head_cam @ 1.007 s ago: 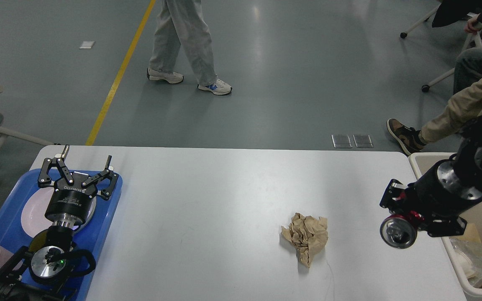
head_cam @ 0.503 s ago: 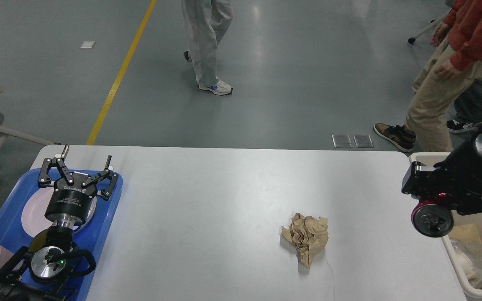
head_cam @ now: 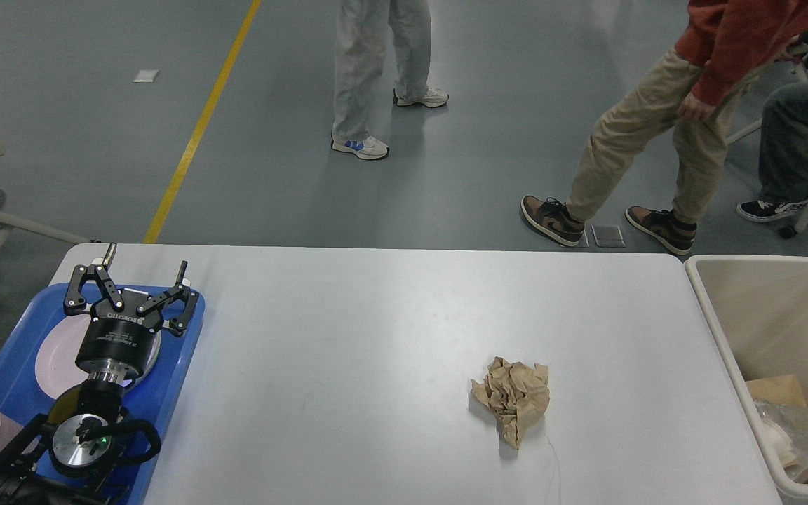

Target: Tidy desktop

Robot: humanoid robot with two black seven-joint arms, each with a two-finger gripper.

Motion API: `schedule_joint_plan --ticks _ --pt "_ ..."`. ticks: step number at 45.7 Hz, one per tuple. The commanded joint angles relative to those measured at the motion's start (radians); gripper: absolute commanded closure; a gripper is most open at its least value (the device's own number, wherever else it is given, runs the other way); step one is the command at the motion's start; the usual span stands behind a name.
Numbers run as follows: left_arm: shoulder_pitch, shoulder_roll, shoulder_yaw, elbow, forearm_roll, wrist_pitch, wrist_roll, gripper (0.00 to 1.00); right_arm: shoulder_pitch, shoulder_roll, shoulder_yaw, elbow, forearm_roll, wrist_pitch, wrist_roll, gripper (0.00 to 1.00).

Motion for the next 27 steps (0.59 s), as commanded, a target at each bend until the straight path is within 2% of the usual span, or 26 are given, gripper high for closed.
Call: schedule_joint_plan --ticks 1,7,11,18,27 --pt "0.000 0.000 0.001 0.001 0.000 0.000 0.000 0.04 -0.308 -0.020 0.170 -0.230 0.000 -0.017 0.000 1.00" --pt "-0.002 0.000 -0.001 0.001 0.000 0.000 0.000 0.04 -0.632 0.007 0.382 -0.488 0.000 -0.026 0.000 1.00" --pt "-0.002 0.000 0.001 0.001 0.000 0.000 0.000 0.04 -0.813 0.074 0.482 -0.651 -0.003 -0.060 0.000 1.00" --pt "-0.002 0.000 -0.001 0.001 0.000 0.000 0.000 0.04 -1.060 0.232 0.542 -0.908 -0.001 -0.204 0.002 1.00" --pt "-0.002 0.000 -0.001 0.001 0.000 0.000 0.000 0.04 -1.206 0.346 0.546 -0.961 0.008 -0.413 -0.003 1.00"
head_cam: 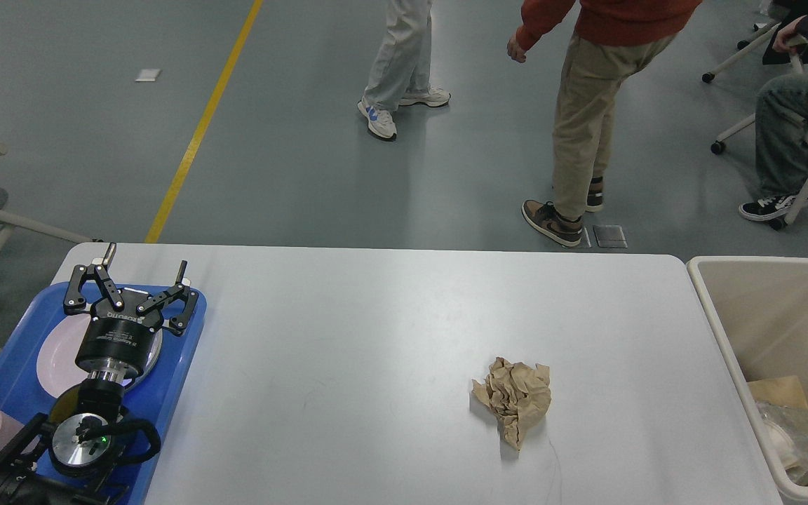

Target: Tidy desktop

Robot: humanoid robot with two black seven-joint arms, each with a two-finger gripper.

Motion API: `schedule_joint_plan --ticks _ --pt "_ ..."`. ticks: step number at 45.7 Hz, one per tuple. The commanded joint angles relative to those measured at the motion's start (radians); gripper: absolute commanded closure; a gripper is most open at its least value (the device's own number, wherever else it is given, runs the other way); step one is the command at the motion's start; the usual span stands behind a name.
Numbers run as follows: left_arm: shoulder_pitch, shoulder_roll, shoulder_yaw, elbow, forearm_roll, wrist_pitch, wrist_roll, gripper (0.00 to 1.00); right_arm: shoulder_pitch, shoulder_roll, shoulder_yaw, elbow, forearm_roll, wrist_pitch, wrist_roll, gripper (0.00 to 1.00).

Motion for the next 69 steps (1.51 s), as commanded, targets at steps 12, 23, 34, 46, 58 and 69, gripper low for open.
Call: schedule_joint_plan --ticks 12,23,34,46,58,69 --pt "0.000 0.000 -0.001 0.000 0.000 0.000 0.000 0.04 -0.107 0.077 0.059 -0.019 0.005 -0.194 -0.011 1.00" --pt "0.000 0.000 -0.001 0.000 0.000 0.000 0.000 0.04 -0.129 0.074 0.055 -0.019 0.002 -0.194 -0.011 1.00" --pt "0.000 0.000 -0.001 0.000 0.000 0.000 0.000 0.04 -0.138 0.073 0.056 -0.017 0.002 -0.194 -0.008 0.54" --pt "0.000 0.000 -0.001 0.000 0.000 0.000 0.000 0.04 -0.136 0.076 0.058 -0.011 0.002 -0.199 -0.003 0.00" --pt "0.000 0.000 -0.001 0.000 0.000 0.000 0.000 0.04 -0.127 0.066 0.059 -0.002 0.002 -0.199 -0.002 0.00" --pt "0.000 0.000 -0.001 -0.001 0.000 0.000 0.000 0.04 -0.017 -0.019 0.047 0.165 -0.013 -0.180 -0.011 0.00"
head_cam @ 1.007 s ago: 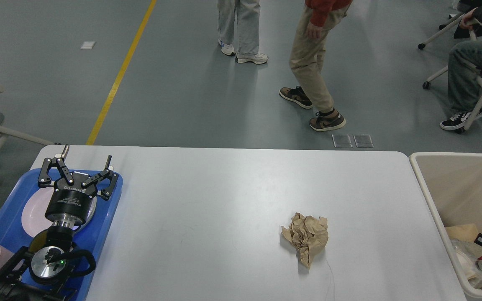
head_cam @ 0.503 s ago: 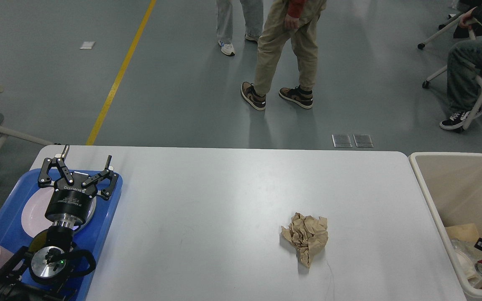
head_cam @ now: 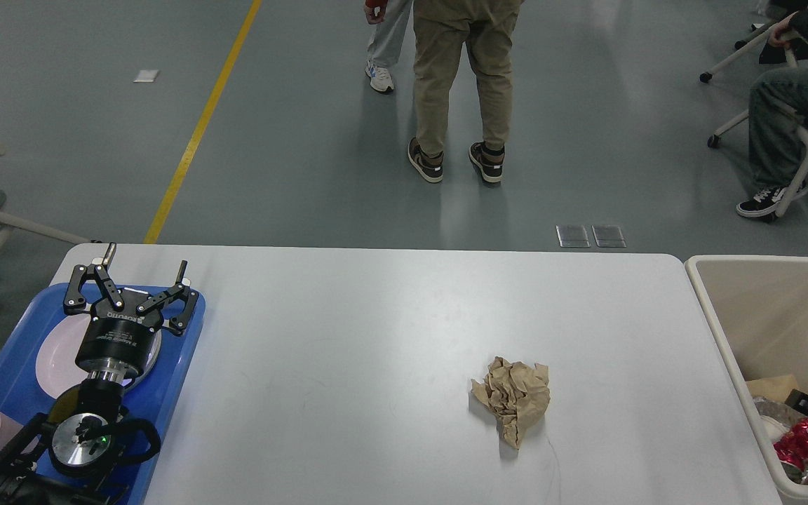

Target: Tidy desktop

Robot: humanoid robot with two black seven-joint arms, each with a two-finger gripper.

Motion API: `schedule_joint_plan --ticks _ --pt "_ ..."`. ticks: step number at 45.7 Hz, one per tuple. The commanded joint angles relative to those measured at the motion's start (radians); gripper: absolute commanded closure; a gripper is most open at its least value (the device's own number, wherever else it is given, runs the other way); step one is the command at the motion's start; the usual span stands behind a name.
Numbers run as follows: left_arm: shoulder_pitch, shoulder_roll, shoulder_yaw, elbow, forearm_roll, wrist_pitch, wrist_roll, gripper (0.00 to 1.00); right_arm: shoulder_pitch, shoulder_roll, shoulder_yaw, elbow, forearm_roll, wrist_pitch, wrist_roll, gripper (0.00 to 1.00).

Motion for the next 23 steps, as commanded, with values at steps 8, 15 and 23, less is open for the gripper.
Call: schedule_joint_plan --ticks 8,15,23 --pt "0.000 0.000 0.000 -0.001 0.000 0.000 0.000 0.04 0.348 -0.201 -0.084 0.462 -0.147 0.010 -0.032 0.00" --pt "0.000 0.000 0.000 -0.001 0.000 0.000 0.000 0.04 0.683 -0.266 -0.254 0.782 -0.190 0.033 -0.059 0.00" --pt "0.000 0.000 0.002 -0.001 0.000 0.000 0.000 0.04 1.080 -0.168 -0.512 0.990 -0.185 0.319 -0.078 0.00"
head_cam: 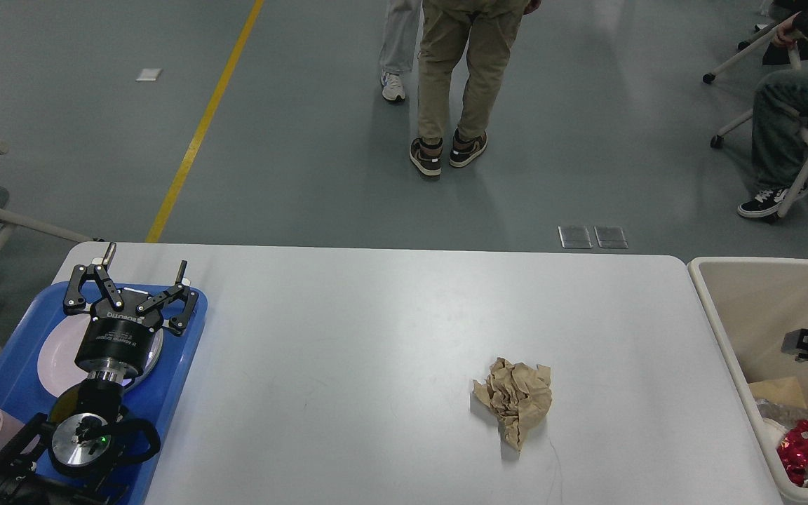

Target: Tidy desktop

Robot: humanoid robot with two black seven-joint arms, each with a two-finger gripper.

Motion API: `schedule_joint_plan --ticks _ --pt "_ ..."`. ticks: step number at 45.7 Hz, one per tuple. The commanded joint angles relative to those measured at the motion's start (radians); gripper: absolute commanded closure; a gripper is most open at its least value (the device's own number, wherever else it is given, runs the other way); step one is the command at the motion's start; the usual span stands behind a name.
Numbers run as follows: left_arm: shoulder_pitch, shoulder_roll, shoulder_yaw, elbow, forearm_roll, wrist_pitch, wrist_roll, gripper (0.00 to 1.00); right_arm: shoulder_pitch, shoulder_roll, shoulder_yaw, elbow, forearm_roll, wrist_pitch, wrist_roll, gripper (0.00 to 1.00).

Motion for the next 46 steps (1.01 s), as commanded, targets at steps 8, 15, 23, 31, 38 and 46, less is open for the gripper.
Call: schedule_joint_plan --ticks 8,15,23,31,38,46 --pt "0.000 0.000 0.002 -0.001 0.000 0.000 0.000 0.04 0.413 0.224 -0.110 0.131 0.005 0.535 -0.005 0.00" --pt "0.000 0.000 0.002 0.000 0.000 0.000 0.000 0.04 0.633 0.315 -0.094 0.315 0.045 0.646 -0.005 0.00" --pt "0.000 0.000 0.002 0.000 0.000 0.000 0.000 0.04 0.851 0.381 -0.097 0.478 0.189 0.645 -0.006 0.00" --pt "0.000 0.000 0.002 0.000 0.000 0.001 0.000 0.04 0.957 0.458 -0.093 0.573 0.280 0.559 -0.005 0.00" --pt "0.000 0.000 0.002 0.000 0.000 0.000 0.000 0.04 0.979 0.479 -0.082 0.616 0.283 0.436 -0.003 0.00" --pt "0.000 0.000 0.002 -0.001 0.000 0.000 0.000 0.04 0.936 0.478 0.008 0.605 0.266 0.436 -0.002 0.00"
